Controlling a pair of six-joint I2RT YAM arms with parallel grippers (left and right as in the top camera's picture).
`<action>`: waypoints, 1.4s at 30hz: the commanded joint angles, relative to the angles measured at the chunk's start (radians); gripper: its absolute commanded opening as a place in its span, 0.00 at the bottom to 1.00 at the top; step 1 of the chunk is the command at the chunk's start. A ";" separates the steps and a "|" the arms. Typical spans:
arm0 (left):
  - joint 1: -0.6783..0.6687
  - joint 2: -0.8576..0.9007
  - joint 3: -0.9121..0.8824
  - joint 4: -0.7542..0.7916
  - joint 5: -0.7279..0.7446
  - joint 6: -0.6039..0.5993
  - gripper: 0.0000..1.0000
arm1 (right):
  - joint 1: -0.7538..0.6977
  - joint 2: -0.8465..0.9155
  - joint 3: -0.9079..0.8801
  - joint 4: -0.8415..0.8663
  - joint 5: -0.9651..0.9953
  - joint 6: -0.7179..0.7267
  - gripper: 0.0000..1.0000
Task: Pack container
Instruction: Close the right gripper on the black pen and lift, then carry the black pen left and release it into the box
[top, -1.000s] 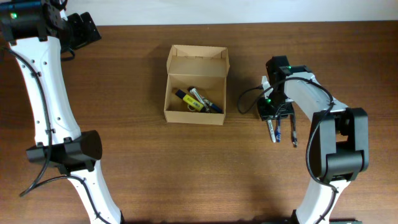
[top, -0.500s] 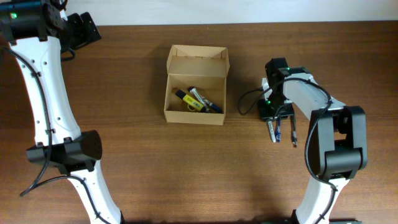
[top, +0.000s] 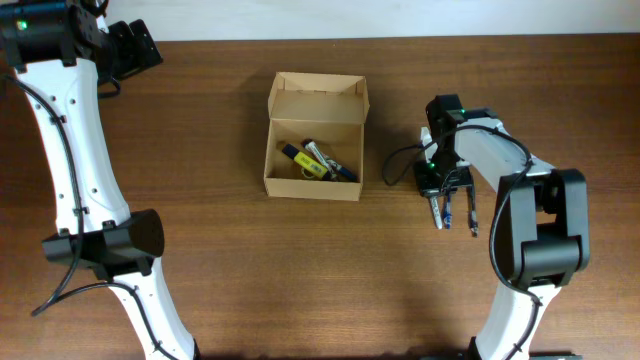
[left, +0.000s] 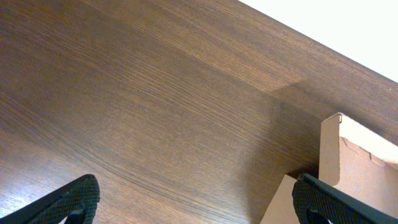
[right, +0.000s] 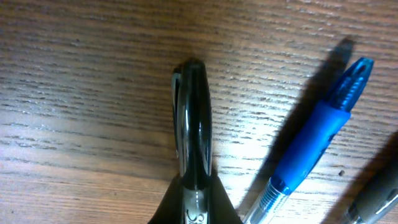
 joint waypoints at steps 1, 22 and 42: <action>0.005 -0.001 0.018 -0.001 0.011 0.012 1.00 | 0.005 0.017 0.061 -0.032 -0.035 -0.002 0.04; 0.005 -0.001 0.018 -0.001 0.011 0.012 1.00 | 0.381 -0.135 0.850 -0.436 -0.103 -0.717 0.04; 0.005 -0.001 0.018 -0.001 0.011 0.012 1.00 | 0.476 0.210 0.718 -0.225 -0.100 -0.855 0.03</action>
